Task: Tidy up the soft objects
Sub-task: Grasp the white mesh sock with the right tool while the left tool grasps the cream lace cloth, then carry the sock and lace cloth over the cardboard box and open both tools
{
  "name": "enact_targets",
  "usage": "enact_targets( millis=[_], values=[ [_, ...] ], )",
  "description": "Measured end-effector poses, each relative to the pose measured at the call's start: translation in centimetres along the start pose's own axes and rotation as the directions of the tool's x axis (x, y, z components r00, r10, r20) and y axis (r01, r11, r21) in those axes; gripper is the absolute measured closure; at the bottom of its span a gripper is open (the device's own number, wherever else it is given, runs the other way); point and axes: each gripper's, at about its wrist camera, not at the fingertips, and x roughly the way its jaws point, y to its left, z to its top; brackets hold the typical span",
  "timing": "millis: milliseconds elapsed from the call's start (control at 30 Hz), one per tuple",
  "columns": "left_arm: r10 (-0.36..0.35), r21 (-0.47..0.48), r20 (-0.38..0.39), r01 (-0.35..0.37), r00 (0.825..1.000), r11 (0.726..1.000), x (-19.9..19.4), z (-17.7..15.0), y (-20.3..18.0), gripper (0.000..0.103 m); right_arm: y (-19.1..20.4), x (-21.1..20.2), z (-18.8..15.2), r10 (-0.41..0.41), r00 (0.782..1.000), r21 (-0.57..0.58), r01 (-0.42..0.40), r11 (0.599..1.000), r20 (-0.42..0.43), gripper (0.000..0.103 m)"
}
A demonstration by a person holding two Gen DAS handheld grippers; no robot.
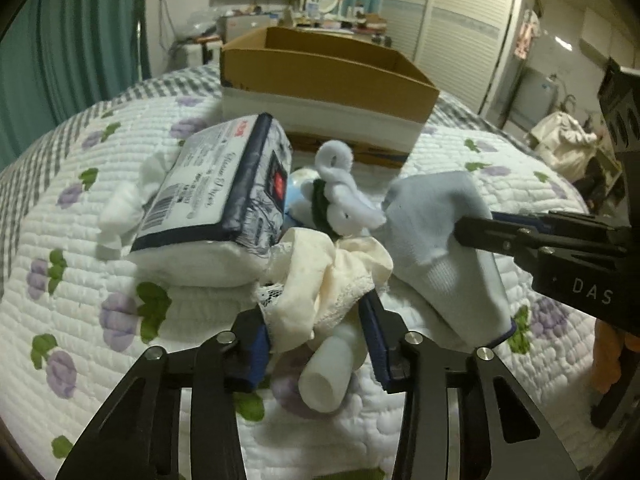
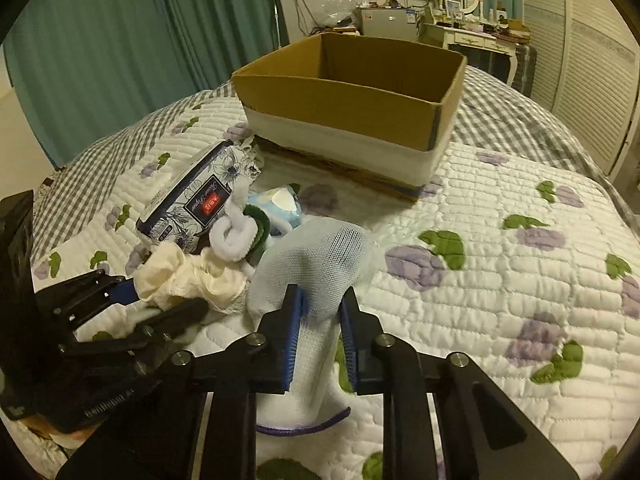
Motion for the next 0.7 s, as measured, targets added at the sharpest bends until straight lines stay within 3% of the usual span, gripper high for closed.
enact_targets(
  millis=[100, 400, 700],
  values=[
    [-0.009, 0.010, 0.020, 0.009, 1.000, 1.000, -1.2, 0.0, -0.2, 0.071, -0.1, -0.9, -0.4, -0.009, 1.000, 0.013, 0.009, 1.000, 0.000, 0.088],
    [-0.037, 0.028, 0.110, 0.034, 0.993, 0.999, -6.4, 0.8, -0.2, 0.072, 1.3, -5.6, -0.8, -0.068, 0.995, 0.034, 0.066, 0.997, 0.076, 0.093],
    [-0.050, 0.082, 0.214, 0.034, 0.975, 0.996, -10.8, 4.5, 0.6, 0.072, 4.9, -11.6, 3.1, -0.133, 0.956, 0.026, 0.131, 0.991, 0.262, 0.093]
  ],
)
